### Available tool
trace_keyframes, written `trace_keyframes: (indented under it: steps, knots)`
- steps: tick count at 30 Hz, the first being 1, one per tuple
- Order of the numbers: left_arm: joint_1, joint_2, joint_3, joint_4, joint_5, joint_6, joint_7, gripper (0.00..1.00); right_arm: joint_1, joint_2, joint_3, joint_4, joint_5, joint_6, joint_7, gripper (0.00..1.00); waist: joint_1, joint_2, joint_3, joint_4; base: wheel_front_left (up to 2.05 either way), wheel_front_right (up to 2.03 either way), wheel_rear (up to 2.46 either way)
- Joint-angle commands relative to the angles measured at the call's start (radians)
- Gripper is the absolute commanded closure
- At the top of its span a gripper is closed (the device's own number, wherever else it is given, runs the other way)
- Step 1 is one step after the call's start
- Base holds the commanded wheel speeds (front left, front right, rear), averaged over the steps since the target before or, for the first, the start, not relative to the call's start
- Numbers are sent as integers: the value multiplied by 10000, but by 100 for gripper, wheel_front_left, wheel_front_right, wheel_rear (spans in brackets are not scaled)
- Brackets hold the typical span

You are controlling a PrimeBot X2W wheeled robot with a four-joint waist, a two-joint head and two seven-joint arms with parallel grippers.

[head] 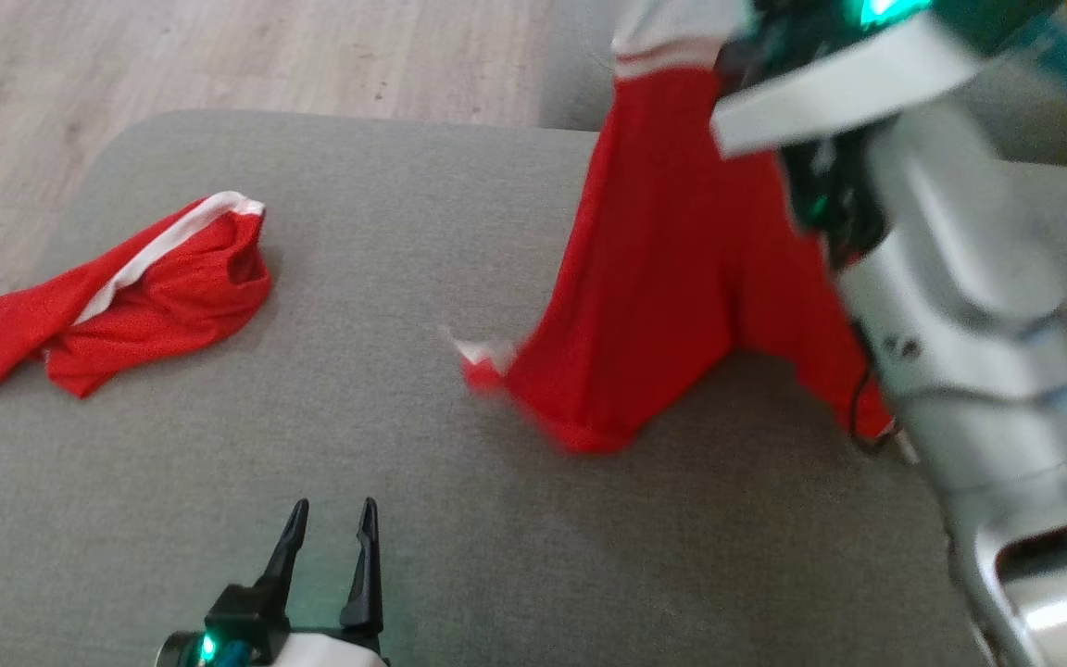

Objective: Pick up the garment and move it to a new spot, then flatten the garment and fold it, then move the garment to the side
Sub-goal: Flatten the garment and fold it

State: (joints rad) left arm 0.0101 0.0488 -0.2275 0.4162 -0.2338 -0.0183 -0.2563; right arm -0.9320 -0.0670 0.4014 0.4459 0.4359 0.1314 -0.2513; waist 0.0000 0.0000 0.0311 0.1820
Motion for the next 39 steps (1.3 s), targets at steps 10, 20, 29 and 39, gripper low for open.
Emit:
trace_keyframes:
  steps: [10, 20, 29, 39]
  knots:
    - [-144, 14, 784, -480, 129, 58, -55, 0, 6, 168, -2215, -669, -805, -7, -104, 100, 0, 0, 192, -482, 0, 0, 0]
    - [-210, 14, 703, -581, -6, 140, -55, 0, 5359, -598, -3444, 489, -1301, -7, -104, 100, 0, 0, 282, -1413, 0, 0, 0]
    - [-240, 14, 801, -505, 130, 31, -55, 0, 6538, -524, -4418, 960, -1868, -7, -105, 100, 0, 0, 240, -1547, 0, 0, 0]
    - [-249, 14, 707, -520, 84, 76, -55, 0, 5447, -578, -4478, 593, -2171, -7, -105, 100, 0, 0, 286, -1361, 0, 0, 0]
